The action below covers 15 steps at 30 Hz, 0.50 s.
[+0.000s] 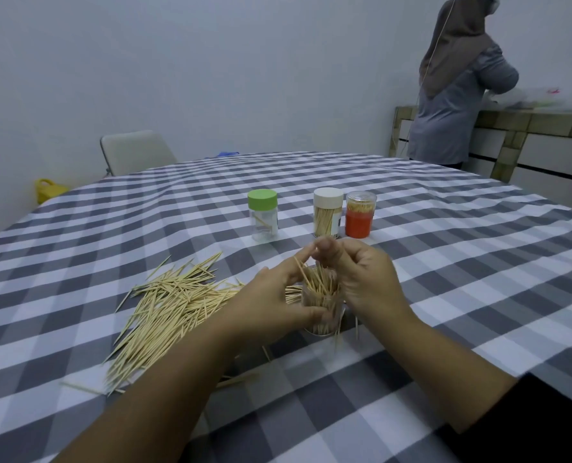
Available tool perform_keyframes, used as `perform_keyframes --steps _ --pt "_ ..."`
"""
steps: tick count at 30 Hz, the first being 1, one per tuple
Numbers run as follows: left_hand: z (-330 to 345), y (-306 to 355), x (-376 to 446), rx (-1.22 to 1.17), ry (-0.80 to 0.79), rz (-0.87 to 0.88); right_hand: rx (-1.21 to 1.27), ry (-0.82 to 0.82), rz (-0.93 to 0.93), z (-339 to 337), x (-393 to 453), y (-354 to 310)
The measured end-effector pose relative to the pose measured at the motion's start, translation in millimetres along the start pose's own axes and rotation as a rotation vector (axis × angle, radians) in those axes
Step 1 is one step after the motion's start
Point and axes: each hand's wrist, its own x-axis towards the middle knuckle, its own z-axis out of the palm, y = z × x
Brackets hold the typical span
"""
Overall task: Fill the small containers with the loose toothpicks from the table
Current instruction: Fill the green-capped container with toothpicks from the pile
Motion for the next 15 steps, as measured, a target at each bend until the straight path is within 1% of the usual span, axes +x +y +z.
perform_keyframes --steps 3,6,9,11,13,15 --pt "3 2 0 0.074 -0.022 0.016 0.046 0.061 0.046 -3 3 2" --pt "6 9 -2 0.166 -0.048 0.036 0.056 0.073 0.028 -3 4 6" --pt "8 16 -4 0.231 -0.068 0.05 0.052 0.025 0.006 -1 1 4" --pt "8 16 -5 0.238 -0.074 0.037 0.023 -0.042 0.009 0 -1 5" --pt "8 14 -4 0.227 -0.048 0.018 -0.048 -0.096 -0.042 3 -2 8" --pt "9 16 -5 0.174 -0.009 0.037 -0.162 -0.137 -0.134 6 -4 10"
